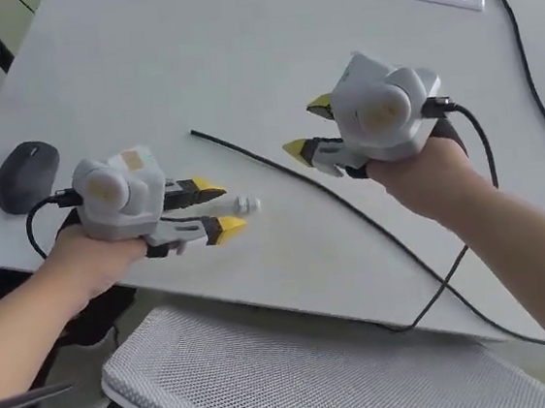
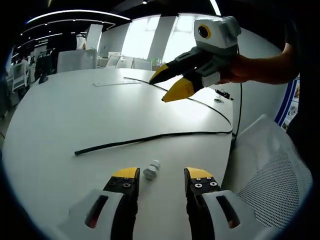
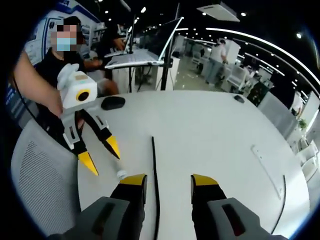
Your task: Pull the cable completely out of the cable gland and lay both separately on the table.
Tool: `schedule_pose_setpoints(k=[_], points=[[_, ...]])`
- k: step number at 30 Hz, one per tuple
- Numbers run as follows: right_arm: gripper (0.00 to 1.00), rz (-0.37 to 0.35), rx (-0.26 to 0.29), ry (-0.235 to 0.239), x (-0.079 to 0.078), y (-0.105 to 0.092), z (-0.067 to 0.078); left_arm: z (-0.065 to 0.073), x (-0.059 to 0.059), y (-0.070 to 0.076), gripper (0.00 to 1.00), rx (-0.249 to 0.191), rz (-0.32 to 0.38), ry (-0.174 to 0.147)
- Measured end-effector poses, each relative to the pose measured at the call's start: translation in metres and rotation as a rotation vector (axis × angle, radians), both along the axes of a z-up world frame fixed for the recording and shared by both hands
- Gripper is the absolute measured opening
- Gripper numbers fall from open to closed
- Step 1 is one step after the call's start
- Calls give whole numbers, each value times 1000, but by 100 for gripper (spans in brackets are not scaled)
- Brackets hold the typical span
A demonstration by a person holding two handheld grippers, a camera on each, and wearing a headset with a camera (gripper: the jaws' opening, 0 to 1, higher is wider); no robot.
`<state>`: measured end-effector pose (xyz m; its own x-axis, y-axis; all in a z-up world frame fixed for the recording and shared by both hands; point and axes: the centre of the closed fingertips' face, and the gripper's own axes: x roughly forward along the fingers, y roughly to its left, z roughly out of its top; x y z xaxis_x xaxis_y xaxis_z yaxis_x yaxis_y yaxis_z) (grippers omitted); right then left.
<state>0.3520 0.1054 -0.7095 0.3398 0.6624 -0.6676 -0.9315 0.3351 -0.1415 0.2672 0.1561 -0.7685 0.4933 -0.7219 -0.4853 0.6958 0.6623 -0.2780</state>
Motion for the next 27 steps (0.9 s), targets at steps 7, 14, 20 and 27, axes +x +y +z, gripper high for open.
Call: schedule_pose_setpoints(k=[7,14,20,27], points=[[35,-12,52,-7,-15,-26,22,26,-6,-5,42,10,27,-25],[38,-44,87,-13,-26,-55,33,39,-20,-12,47,24,41,-29],[39,-108,155,24,-43,-81,44,52,-27,-15,53,14,86,-19],[45,-200,223,66,-60,-116,45,63,-33,-16,60,-4,131,-11]])
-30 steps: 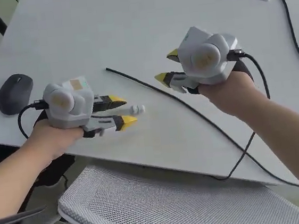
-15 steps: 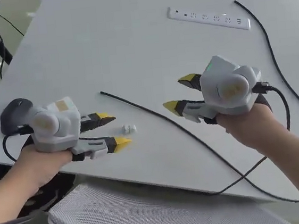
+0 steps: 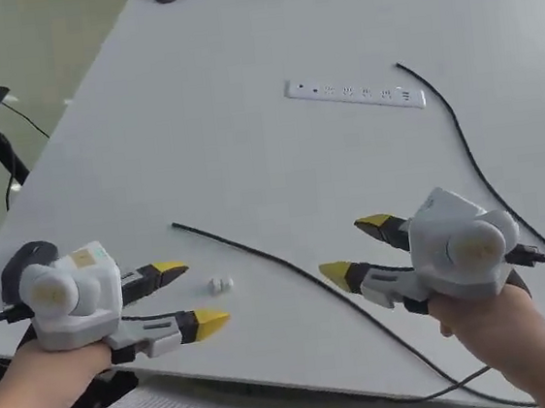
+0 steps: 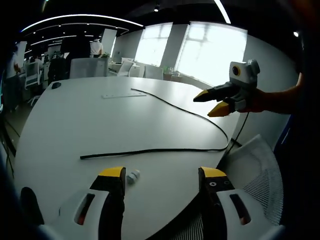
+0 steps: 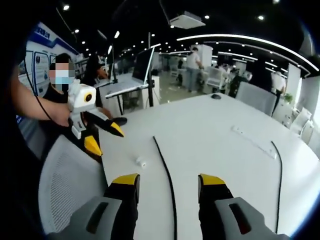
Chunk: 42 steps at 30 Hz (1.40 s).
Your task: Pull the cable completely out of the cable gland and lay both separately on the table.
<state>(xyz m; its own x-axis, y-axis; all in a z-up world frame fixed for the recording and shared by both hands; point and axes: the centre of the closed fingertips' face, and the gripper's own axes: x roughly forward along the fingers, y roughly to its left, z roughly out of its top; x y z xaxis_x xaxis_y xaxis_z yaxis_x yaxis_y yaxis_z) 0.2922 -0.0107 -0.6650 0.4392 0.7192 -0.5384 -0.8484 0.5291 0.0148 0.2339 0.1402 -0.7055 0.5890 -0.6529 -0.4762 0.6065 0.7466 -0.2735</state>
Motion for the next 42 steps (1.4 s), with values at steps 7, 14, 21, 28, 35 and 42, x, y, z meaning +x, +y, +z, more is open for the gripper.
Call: schedule_pose_setpoints(k=[7,14,21,28,35,42], points=[[48,-67,66,54,-15,-27,-3,12,-1,2,66,11,12,-8],[52,-115,93,79,-30,-47,-10,17,-1,2,69,4,32,-14],[59,-125,85,105,-42,-57,-18,17,-6,-1,72,0,36,-6],[64,-125,67,133,-50,-61,-31,14,-7,4,78,-7,53,-10],[73,-125,86,161,-50,-61,-35,11,-8,8,84,9,46,5],[91,-104,117,181,-50,-52,-33,7,-8,11,97,11,51,33]])
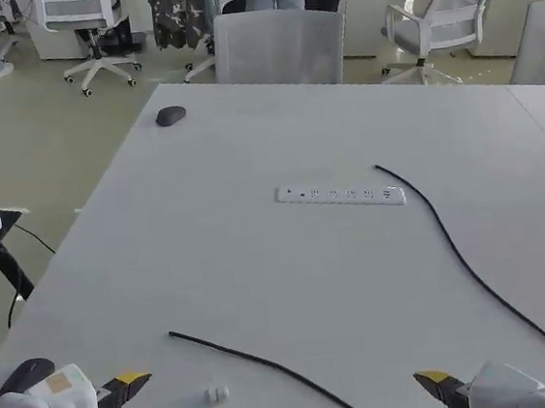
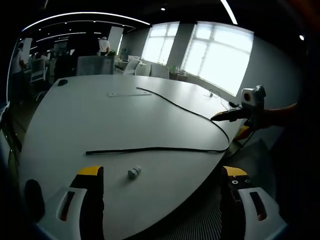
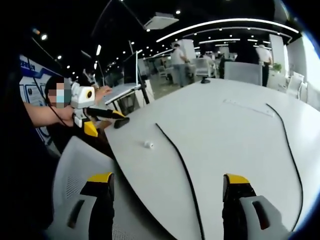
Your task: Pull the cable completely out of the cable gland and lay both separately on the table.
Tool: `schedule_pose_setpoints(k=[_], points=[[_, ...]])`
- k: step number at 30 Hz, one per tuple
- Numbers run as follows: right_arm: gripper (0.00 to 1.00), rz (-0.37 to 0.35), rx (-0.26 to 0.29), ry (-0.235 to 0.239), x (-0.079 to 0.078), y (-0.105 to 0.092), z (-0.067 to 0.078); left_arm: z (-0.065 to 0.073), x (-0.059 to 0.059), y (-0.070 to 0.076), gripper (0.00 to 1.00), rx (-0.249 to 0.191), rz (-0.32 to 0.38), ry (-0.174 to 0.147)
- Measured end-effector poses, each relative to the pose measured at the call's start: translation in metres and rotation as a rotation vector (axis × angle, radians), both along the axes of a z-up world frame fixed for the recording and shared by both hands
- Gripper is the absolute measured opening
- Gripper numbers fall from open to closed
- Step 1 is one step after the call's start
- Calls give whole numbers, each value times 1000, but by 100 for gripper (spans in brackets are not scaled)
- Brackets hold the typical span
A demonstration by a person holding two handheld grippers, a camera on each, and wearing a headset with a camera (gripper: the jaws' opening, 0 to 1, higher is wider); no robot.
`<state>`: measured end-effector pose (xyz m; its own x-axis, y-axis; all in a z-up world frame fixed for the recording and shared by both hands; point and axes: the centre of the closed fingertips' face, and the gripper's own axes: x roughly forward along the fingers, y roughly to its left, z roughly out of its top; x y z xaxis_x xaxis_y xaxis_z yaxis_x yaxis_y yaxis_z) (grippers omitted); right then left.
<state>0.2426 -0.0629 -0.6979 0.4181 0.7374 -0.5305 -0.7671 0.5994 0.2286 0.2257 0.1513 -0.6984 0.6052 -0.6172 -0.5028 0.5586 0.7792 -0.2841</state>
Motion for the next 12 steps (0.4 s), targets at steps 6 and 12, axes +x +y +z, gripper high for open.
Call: schedule_pose_setpoints(k=[6,12], points=[[99,0,9,30,-4,2,-4,-3,-2,-1,99,4,-3,16],[99,6,1,34,-8,2,-5,-1,-3,1,99,18,-7,10]])
